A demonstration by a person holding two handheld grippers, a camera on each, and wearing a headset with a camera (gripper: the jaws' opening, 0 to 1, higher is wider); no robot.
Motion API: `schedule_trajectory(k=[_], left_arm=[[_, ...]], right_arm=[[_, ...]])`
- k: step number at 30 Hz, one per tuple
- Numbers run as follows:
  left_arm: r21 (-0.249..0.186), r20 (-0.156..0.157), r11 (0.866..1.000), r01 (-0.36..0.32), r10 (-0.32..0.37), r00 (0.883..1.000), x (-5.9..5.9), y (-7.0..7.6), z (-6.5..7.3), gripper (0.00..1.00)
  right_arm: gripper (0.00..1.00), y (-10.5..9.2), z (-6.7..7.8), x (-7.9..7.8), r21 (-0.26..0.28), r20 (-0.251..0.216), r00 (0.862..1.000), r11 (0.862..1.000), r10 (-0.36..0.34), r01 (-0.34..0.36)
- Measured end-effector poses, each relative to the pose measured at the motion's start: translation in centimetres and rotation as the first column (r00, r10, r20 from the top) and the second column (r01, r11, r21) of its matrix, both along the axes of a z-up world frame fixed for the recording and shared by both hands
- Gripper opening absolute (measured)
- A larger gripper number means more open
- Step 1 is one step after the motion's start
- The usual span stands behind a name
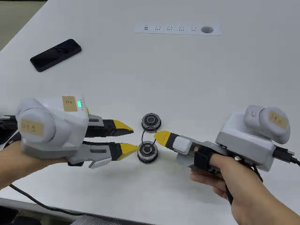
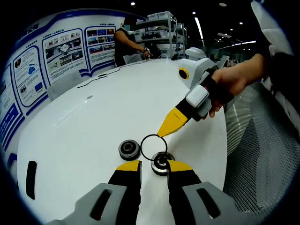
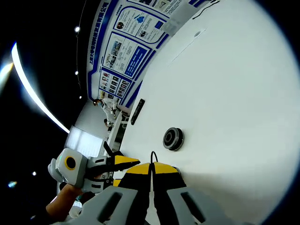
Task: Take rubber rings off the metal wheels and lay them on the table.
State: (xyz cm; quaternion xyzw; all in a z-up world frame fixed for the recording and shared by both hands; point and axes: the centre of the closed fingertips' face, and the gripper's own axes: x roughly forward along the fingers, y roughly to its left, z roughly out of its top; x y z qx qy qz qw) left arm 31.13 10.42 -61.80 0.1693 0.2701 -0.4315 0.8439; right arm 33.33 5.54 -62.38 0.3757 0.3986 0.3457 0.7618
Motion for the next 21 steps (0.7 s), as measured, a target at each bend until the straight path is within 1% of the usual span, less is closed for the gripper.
schedule_trajectory(k=[4,5,6,8,10,12,14,15,18,20,21], left_arm=[[0.005,-0.002,1.0,0.007,-0.007,1.0,0.0,-0.3,0.0,0.23],[-0.009,-0.003,1.0,0.006,-0.006,1.0,0.0,-0.7,0.2,0.23],[-0.02,-0.004,1.0,0.0,-0.001,1.0,0.0,-0.9,0.2,0.23],[-0.014,-0.004,1.0,0.009,-0.009,1.0,0.0,-1.2,0.1,0.23],[-0.007,-0.007,1.0,0.021,-0.021,1.0,-0.1,-1.4,-0.1,0.23],[-0.012,-0.012,1.0,0.025,-0.025,1.0,-0.2,-1.4,-0.2,0.24],[-0.034,-0.02,0.999,0.028,-0.029,0.999,-0.4,-1.6,-0.3,0.23],[-0.047,-0.02,0.999,0.025,-0.026,0.999,-0.4,-1.8,-0.3,0.23],[-0.044,-0.024,0.999,0.02,-0.021,0.999,-0.5,-1.6,-0.6,0.23],[-0.041,-0.029,0.999,0.02,-0.021,0.999,-0.6,-1.4,-1.0,0.23],[-0.04,-0.03,0.999,0.019,-0.021,0.999,-0.6,-1.3,-1.1,0.23]], right_arm=[[0.02,-1.7,-0.4,0.9,-0.022,0.0,0.998,0.998,-0.057,0.057],[0.02,-2.3,-0.5,1.0,-0.024,-0.007,0.997,0.997,-0.076,0.076],[0.02,-2.7,-0.7,1.1,-0.03,-0.007,0.997,0.996,-0.08,0.08],[0.02,-3.5,-1.1,1.2,-0.042,-0.012,0.995,0.994,-0.099,0.099],[0.02,-4.3,-1.6,1.2,-0.058,-0.025,0.992,0.991,-0.12,0.118],[0.02,-4.7,-1.9,1.2,-0.063,-0.028,0.992,0.99,-0.127,0.125],[0.02,-5.3,-2.5,1.0,-0.084,-0.039,0.989,0.987,-0.14,0.136],[0.02,-5.5,-2.7,0.9,-0.092,-0.04,0.989,0.986,-0.142,0.138],[0.02,-6.1,-3.2,0.7,-0.114,-0.05,0.986,0.982,-0.156,0.15],[0.02,-6.6,-3.5,0.7,-0.143,-0.043,0.985,0.977,-0.165,0.157],[0.02,-6.8,-3.5,0.7,-0.15,-0.04,0.985,0.976,-0.168,0.161]])
